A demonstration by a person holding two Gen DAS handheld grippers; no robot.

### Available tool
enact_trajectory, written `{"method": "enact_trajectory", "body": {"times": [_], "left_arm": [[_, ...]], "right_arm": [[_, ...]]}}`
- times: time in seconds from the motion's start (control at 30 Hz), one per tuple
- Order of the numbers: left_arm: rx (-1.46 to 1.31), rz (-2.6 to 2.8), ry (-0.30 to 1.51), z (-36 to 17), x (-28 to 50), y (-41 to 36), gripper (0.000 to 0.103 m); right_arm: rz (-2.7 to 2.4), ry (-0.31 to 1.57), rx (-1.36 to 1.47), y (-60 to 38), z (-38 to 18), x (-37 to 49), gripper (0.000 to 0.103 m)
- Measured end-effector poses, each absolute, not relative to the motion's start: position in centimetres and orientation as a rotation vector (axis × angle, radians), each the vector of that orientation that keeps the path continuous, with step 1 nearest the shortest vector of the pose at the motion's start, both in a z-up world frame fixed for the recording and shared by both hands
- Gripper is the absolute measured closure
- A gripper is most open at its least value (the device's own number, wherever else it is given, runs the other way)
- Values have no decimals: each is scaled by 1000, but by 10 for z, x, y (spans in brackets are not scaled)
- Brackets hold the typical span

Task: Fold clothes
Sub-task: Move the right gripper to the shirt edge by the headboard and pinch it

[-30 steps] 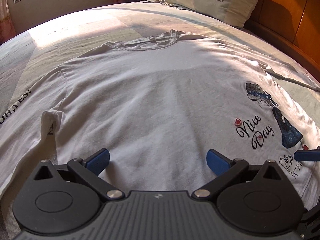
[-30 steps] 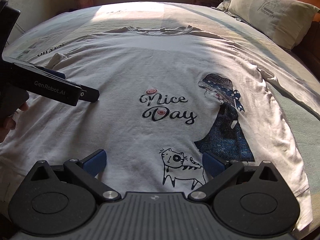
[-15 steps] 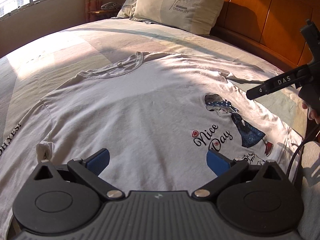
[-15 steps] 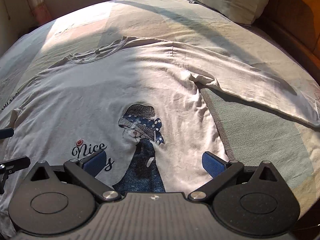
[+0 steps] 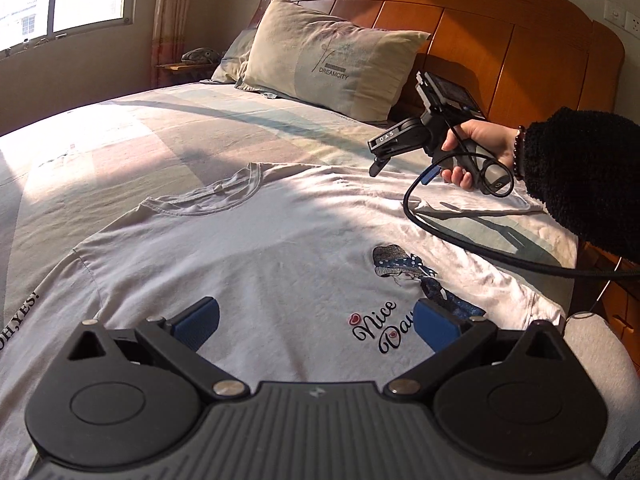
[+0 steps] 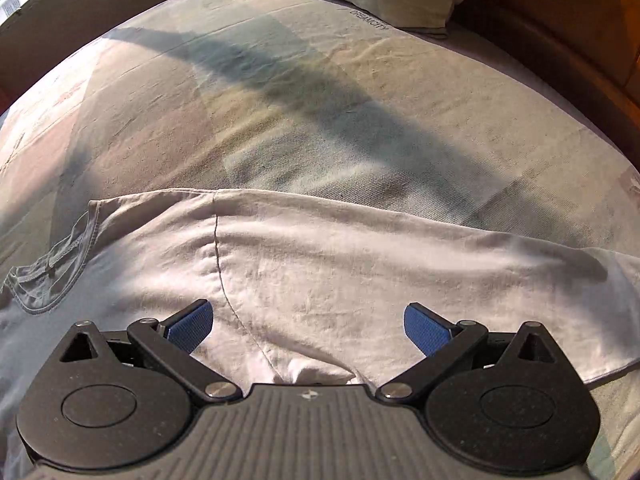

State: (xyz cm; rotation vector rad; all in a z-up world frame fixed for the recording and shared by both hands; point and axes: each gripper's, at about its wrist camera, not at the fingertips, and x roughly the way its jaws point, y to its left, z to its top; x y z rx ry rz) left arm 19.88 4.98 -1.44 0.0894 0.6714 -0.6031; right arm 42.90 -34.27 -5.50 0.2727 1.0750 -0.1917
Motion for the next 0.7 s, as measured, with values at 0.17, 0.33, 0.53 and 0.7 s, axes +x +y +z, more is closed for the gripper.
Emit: {"method": "enact_trajectory", "body": {"times": [0.17, 0.33, 0.53, 0.7], "left_arm": [[113, -558, 727, -31, 211, 47, 1], [122, -562, 758, -45, 215, 43, 1], [146, -559, 779, -50, 215, 39, 1], [151, -555, 774, -47, 213, 41, 1]], "right_arm": [[-228, 1111, 296, -344, -83, 462, 0], [-288, 1091, 197, -338, -99, 487, 0], [-297, 1055, 191, -349, -100, 513, 0], [-201, 984, 209, -345, -76, 506, 0]]}}
